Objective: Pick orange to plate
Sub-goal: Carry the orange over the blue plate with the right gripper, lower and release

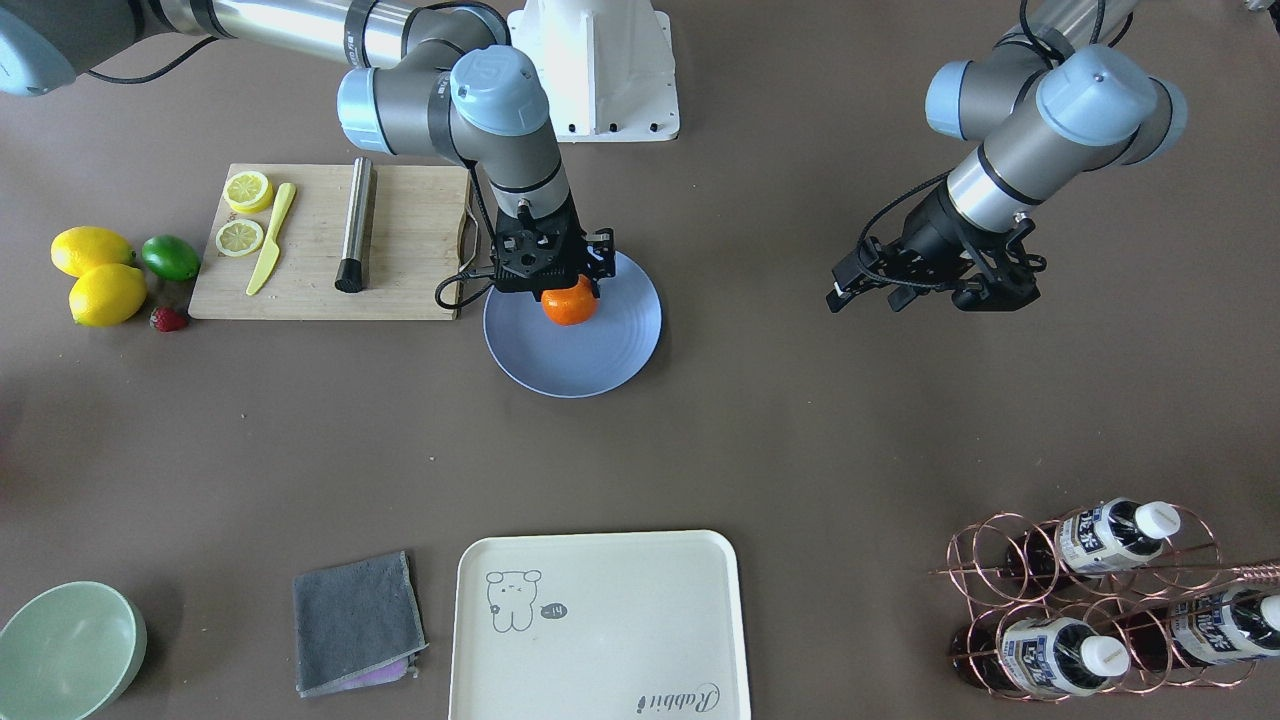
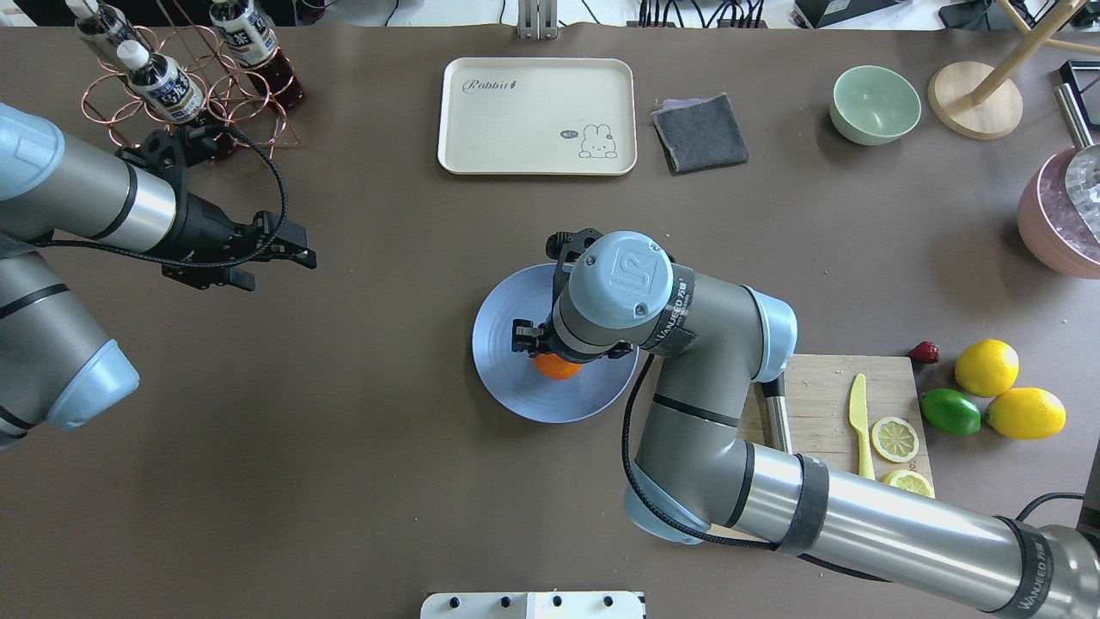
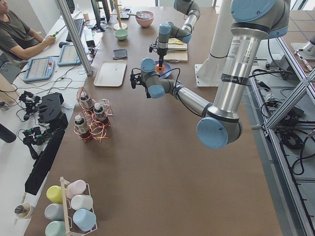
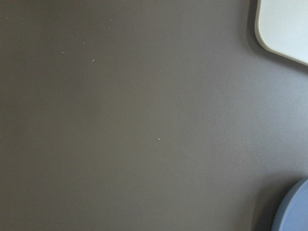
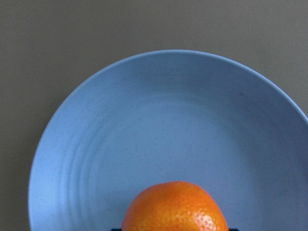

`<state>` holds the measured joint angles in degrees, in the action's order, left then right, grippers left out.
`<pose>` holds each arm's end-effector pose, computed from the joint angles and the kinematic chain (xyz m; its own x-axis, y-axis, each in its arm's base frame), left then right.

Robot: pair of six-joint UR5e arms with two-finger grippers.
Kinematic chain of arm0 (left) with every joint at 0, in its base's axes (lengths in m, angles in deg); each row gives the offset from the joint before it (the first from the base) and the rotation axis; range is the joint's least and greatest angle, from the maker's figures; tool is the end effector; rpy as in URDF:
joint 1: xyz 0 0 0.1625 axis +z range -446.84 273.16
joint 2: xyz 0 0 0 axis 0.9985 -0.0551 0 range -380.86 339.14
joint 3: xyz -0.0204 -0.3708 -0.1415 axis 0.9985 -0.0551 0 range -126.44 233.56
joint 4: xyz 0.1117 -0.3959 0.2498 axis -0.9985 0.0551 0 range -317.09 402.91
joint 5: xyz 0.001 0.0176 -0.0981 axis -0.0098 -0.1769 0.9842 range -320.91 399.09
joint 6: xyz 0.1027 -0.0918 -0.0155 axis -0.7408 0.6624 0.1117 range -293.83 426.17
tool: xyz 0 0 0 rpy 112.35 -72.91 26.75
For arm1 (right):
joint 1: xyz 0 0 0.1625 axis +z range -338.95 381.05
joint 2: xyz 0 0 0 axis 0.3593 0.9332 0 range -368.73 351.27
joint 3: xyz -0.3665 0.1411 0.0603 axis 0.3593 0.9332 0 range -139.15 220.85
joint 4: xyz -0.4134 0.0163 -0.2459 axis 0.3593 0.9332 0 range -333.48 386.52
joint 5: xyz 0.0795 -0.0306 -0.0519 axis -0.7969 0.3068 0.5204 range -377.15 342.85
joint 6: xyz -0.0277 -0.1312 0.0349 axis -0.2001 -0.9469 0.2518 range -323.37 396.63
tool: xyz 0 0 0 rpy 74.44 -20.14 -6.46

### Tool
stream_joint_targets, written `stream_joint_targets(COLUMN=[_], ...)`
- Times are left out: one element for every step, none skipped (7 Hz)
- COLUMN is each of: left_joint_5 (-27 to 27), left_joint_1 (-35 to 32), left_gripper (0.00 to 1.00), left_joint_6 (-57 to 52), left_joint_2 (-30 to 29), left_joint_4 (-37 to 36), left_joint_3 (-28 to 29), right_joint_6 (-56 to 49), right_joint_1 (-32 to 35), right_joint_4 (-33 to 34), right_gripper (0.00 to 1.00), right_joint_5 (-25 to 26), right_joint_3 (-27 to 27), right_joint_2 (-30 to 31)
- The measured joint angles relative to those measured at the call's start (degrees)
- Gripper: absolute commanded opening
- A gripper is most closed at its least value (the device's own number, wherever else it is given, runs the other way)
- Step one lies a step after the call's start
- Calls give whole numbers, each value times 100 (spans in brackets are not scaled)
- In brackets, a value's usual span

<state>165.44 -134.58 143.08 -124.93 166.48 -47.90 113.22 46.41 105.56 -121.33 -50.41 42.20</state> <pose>0.4065 -0.5236 0.3205 0.3938 -0.1622 -0.9047 0.1693 0.9803 -0.1020 -0.6534 -0.4196 0.1778 0.6059 0.0383 0.7946 -0.1046 0.9940 0.0319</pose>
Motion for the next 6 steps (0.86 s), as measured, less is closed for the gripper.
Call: stream_joint_targets(left_joint_5=[-3,-4,-2,4,9,14], left_joint_1=[5,8,10,-1,-73,-216], left_gripper=[97,97,97,97,97,97], left_joint_6=[0,0,-2,-9,-65,-352], left_joint_2=[-10,-17,-19,-19,-7,17], left_joint_4=[0,0,0,-2,-10,-129], left_joint_3=[7,10,10,0,-4,-8], right_joint_6=[-2,-5,-15,-33,-74,-312], right_joint_1=[-9,-10,-4,71,348,912], right_joint_4=[-7,-10,-13,-1,36,56], right_gripper=[100,100,100,100,100,100], right_joint_5=[19,26,28,9,-204,-720], right_joint_3=[30,52,49,-48,-355,-794], right_joint_2=[-8,-16,-20,1,183,607])
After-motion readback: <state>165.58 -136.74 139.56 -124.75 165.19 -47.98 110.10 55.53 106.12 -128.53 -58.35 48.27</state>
